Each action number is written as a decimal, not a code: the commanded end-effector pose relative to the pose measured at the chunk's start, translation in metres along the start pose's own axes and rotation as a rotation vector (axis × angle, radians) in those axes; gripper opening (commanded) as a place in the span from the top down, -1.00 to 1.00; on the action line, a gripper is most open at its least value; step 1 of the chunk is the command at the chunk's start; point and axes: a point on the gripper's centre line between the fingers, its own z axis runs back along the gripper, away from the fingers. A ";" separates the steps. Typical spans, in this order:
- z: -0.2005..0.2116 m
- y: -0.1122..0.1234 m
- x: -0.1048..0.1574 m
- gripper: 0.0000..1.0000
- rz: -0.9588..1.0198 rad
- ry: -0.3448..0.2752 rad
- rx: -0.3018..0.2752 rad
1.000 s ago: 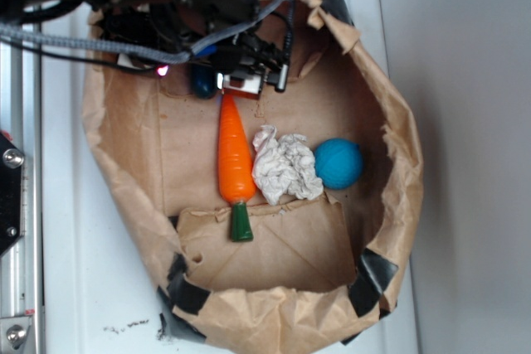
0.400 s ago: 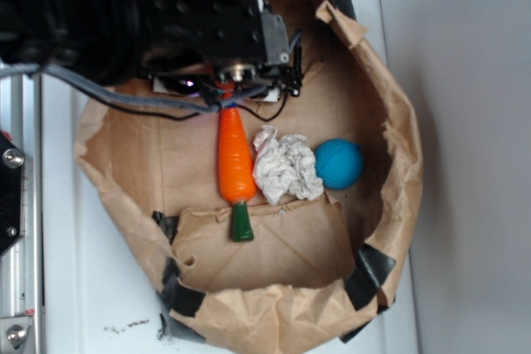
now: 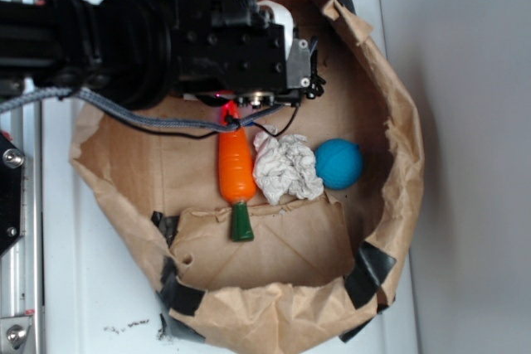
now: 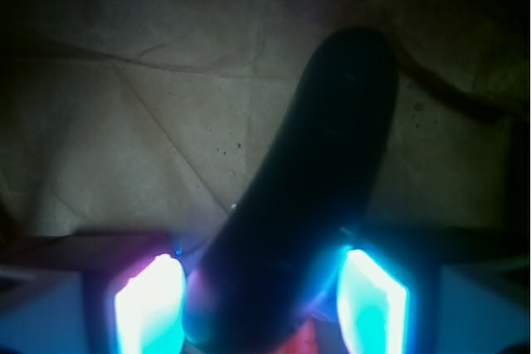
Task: Grab the plastic pickle.
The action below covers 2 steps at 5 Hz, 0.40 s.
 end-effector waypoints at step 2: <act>0.051 0.014 0.014 1.00 -0.005 0.036 -0.062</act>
